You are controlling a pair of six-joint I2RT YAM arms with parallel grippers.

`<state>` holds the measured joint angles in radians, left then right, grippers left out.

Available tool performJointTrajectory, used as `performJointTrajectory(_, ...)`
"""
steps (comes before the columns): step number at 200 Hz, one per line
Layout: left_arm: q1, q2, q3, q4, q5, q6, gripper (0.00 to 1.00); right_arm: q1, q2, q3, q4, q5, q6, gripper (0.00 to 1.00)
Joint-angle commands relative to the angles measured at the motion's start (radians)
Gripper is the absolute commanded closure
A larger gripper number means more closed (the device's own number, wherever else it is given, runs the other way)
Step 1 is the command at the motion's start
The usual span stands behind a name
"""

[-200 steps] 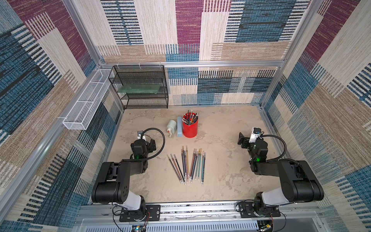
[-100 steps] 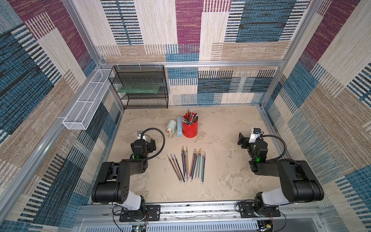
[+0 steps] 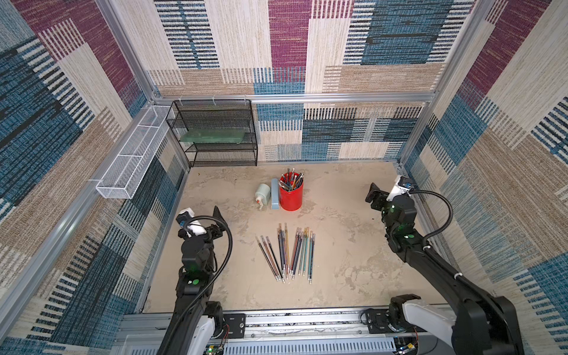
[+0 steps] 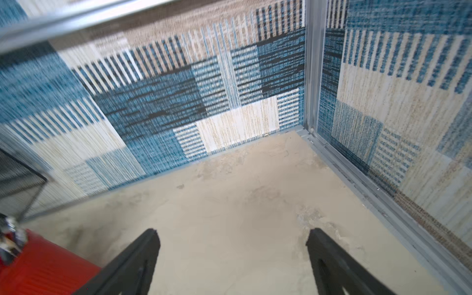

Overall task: Remove the protective cover of the pencils
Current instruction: Pick up the pencil from the center of the board.

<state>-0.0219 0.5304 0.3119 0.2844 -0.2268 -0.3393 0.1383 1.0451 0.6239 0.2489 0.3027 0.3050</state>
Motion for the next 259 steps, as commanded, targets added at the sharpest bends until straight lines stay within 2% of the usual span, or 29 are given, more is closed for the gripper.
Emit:
performJointTrajectory(1, 0.002, -0.131, -0.007, -0.367, 0.000, -0.209, 0.01, -0.006, -0.101, -0.007, -0.232, -0.097, 0.186, 0.05)
performJointTrajectory(9, 0.002, -0.180, -0.022, -0.410, -0.012, -0.244, 0.01, -0.020, -0.144, -0.023, -0.247, -0.122, 0.229, 0.05)
performJointTrajectory(24, 0.003, -0.251, -0.050, -0.405, 0.101, -0.221, 0.01, -0.054, -0.217, -0.067, -0.212, -0.251, 0.214, 0.05)
performJointTrajectory(37, 0.003, -0.288, -0.045, -0.508, 0.084, -0.336, 0.01, -0.071, -0.279, -0.113, -0.169, -0.324, 0.200, 0.05)
performJointTrajectory(45, 0.003, -0.294, -0.046, -0.567, 0.069, -0.409, 0.01, -0.078, -0.311, -0.143, -0.140, -0.352, 0.207, 0.05)
performJointTrajectory(51, 0.003, -0.290, -0.053, -0.561, 0.098, -0.408, 0.00, -0.078, -0.328, -0.171, -0.118, -0.349, 0.235, 0.05)
performJointTrajectory(58, 0.003, -0.282, -0.052, -0.571, 0.132, -0.410, 0.05, -0.080, -0.340, -0.209, -0.070, -0.343, 0.274, 0.05)
performJointTrajectory(76, 0.003, -0.247, -0.026, -0.687, 0.162, -0.488, 0.08, -0.075, -0.295, -0.207, -0.006, -0.522, 0.282, 0.05)
performJointTrajectory(80, 0.003, -0.239, -0.022, -0.704, 0.171, -0.515, 0.07, -0.060, -0.275, -0.191, -0.013, -0.548, 0.284, 0.05)
performJointTrajectory(84, 0.003, -0.230, -0.018, -0.716, 0.180, -0.536, 0.00, -0.043, -0.251, -0.170, -0.031, -0.572, 0.284, 0.05)
performJointTrajectory(94, 0.003, -0.204, -0.001, -0.725, 0.199, -0.576, 0.01, 0.035, -0.186, -0.109, -0.070, -0.617, 0.257, 0.05)
performJointTrajectory(102, 0.003, -0.174, 0.029, -0.760, 0.202, -0.607, 0.01, 0.148, -0.135, -0.059, -0.110, -0.555, 0.231, 0.03)
performJointTrajectory(119, 0.003, -0.096, 0.139, -0.928, 0.154, -0.701, 0.01, 0.455, -0.030, 0.041, -0.177, -0.262, 0.205, 0.02)
performJointTrajectory(131, 0.003, -0.054, 0.207, -1.042, 0.099, -0.758, 0.01, 0.636, 0.052, 0.101, -0.194, -0.136, 0.193, 0.01)
performJointTrajectory(135, 0.005, -0.049, 0.223, -1.059, 0.090, -0.747, 0.01, 0.684, 0.081, 0.125, -0.206, -0.113, 0.193, 0.00)
performJointTrajectory(151, 0.004, -0.069, 0.229, -0.983, 0.113, -0.624, 0.01, 0.822, 0.200, 0.243, -0.300, -0.043, 0.199, 0.06)
performJointTrajectory(159, 0.005, -0.076, 0.213, -0.947, 0.126, -0.596, 0.04, 0.876, 0.255, 0.287, -0.338, -0.016, 0.206, 0.09)
performJointTrajectory(169, 0.005, -0.069, 0.189, -0.921, 0.135, -0.581, 0.01, 0.947, 0.319, 0.332, -0.371, 0.022, 0.222, 0.12)
performJointTrajectory(188, 0.005, -0.030, 0.176, -0.932, 0.154, -0.586, 0.01, 1.029, 0.435, 0.384, -0.389, 0.038, 0.241, 0.16)
performJointTrajectory(208, 0.005, 0.016, 0.204, -0.977, 0.201, -0.559, 0.00, 1.069, 0.557, 0.443, -0.432, 0.032, 0.278, 0.32)
performJointTrajectory(215, 0.005, 0.022, 0.219, -1.000, 0.204, -0.556, 0.07, 1.078, 0.592, 0.459, -0.447, 0.035, 0.287, 0.37)
performJointTrajectory(222, 0.005, 0.018, 0.224, -1.009, 0.209, -0.555, 0.09, 1.087, 0.624, 0.475, -0.459, 0.038, 0.293, 0.42)
performJointTrajectory(244, 0.005, -0.025, 0.217, -1.035, 0.201, -0.573, 0.09, 1.092, 0.708, 0.516, -0.485, 0.017, 0.301, 0.50)
performJointTrajectory(256, 0.005, -0.048, 0.223, -1.066, 0.185, -0.588, 0.00, 1.095, 0.743, 0.535, -0.498, 0.006, 0.301, 0.55)
performJointTrajectory(259, 0.005, -0.053, 0.225, -1.072, 0.180, -0.591, 0.01, 1.096, 0.750, 0.539, -0.500, 0.004, 0.301, 0.56)
